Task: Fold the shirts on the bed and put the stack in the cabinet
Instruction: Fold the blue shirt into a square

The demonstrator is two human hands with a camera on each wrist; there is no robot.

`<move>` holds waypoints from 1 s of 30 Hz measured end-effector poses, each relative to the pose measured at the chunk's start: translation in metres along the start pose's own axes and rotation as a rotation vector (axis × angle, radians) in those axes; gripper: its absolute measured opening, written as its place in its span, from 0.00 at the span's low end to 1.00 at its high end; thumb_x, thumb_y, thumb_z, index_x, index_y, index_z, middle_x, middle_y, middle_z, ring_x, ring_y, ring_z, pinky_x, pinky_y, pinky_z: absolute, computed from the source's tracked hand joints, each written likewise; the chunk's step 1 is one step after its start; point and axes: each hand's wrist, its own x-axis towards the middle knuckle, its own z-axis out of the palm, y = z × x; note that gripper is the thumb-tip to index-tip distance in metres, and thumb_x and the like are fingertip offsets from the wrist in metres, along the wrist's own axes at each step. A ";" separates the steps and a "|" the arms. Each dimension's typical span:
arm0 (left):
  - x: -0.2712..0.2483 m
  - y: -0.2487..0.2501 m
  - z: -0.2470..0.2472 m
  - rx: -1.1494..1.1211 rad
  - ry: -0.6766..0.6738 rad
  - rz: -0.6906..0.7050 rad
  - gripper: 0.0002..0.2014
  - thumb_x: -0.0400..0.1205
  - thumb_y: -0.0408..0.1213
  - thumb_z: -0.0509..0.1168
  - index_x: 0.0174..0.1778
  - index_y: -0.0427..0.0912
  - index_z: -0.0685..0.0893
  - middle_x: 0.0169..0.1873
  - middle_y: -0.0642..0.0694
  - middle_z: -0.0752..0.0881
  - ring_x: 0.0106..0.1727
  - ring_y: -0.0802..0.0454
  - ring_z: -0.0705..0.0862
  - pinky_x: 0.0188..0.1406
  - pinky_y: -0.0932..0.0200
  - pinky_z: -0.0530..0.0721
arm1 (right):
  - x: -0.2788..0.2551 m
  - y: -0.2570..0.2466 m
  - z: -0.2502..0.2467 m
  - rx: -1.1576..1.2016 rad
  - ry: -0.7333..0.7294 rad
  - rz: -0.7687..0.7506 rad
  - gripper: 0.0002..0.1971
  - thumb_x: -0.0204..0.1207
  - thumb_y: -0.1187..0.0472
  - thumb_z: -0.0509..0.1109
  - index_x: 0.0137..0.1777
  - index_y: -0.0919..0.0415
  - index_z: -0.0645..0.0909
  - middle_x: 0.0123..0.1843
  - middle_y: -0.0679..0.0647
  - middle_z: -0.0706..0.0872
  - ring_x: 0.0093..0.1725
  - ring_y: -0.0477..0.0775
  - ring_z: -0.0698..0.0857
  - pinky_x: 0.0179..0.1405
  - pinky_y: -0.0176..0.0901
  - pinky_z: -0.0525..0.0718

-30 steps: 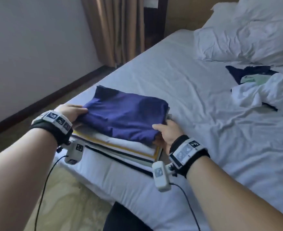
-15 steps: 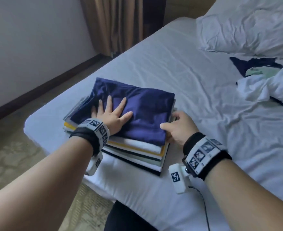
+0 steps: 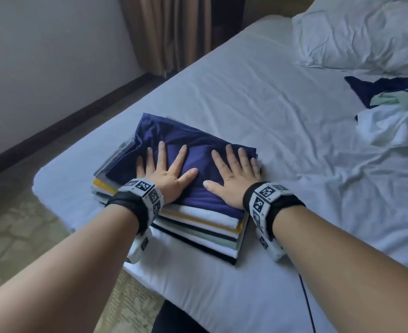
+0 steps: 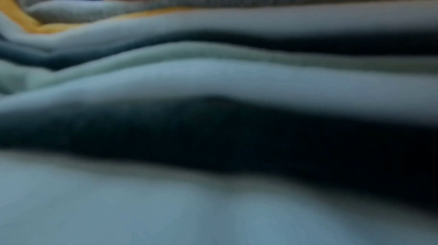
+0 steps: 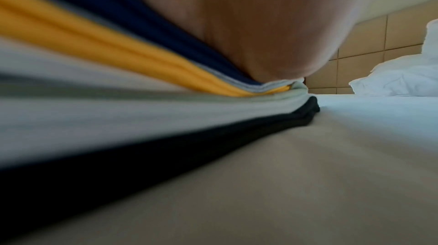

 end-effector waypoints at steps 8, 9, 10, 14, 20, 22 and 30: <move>0.008 0.000 0.012 0.035 0.013 -0.027 0.36 0.77 0.81 0.35 0.79 0.80 0.27 0.85 0.51 0.22 0.87 0.40 0.25 0.83 0.36 0.26 | 0.015 0.004 0.015 0.040 -0.029 -0.011 0.44 0.77 0.22 0.48 0.84 0.32 0.26 0.87 0.45 0.23 0.86 0.57 0.24 0.84 0.61 0.27; 0.010 0.001 0.012 0.043 0.009 -0.041 0.37 0.77 0.81 0.34 0.80 0.80 0.27 0.85 0.51 0.22 0.87 0.40 0.25 0.84 0.36 0.26 | 0.017 0.004 0.015 0.037 -0.040 -0.008 0.45 0.76 0.21 0.48 0.84 0.32 0.26 0.87 0.45 0.24 0.86 0.57 0.24 0.84 0.61 0.27; 0.012 0.003 0.010 0.054 0.007 -0.055 0.37 0.77 0.81 0.35 0.80 0.79 0.28 0.85 0.51 0.23 0.87 0.40 0.26 0.84 0.35 0.27 | 0.019 0.003 0.013 0.033 -0.045 -0.007 0.45 0.77 0.21 0.48 0.84 0.32 0.27 0.88 0.46 0.24 0.86 0.57 0.25 0.84 0.61 0.27; -0.001 0.012 -0.007 0.140 -0.011 -0.113 0.38 0.78 0.80 0.36 0.82 0.78 0.31 0.88 0.50 0.28 0.89 0.38 0.33 0.85 0.33 0.33 | -0.009 0.008 -0.017 0.174 -0.010 -0.102 0.42 0.81 0.30 0.59 0.88 0.34 0.39 0.90 0.47 0.33 0.89 0.58 0.32 0.86 0.59 0.33; -0.035 0.089 -0.031 0.171 0.197 -0.116 0.36 0.83 0.61 0.59 0.87 0.64 0.54 0.91 0.44 0.47 0.90 0.36 0.41 0.86 0.32 0.42 | -0.098 0.131 -0.053 0.346 0.132 0.185 0.40 0.80 0.36 0.67 0.89 0.45 0.56 0.90 0.55 0.59 0.88 0.61 0.54 0.86 0.52 0.53; -0.044 0.144 -0.031 0.108 0.236 0.076 0.35 0.82 0.58 0.63 0.86 0.56 0.64 0.88 0.42 0.59 0.88 0.37 0.53 0.87 0.41 0.54 | -0.139 0.195 -0.058 0.242 0.058 0.373 0.43 0.78 0.32 0.66 0.89 0.47 0.56 0.88 0.56 0.62 0.87 0.63 0.58 0.85 0.54 0.57; -0.082 0.371 0.039 -0.093 -0.063 0.539 0.40 0.82 0.51 0.72 0.88 0.49 0.62 0.87 0.45 0.62 0.85 0.45 0.67 0.82 0.50 0.66 | -0.285 0.347 -0.007 0.218 -0.184 0.665 0.49 0.62 0.23 0.70 0.84 0.23 0.50 0.90 0.47 0.54 0.86 0.67 0.60 0.84 0.59 0.62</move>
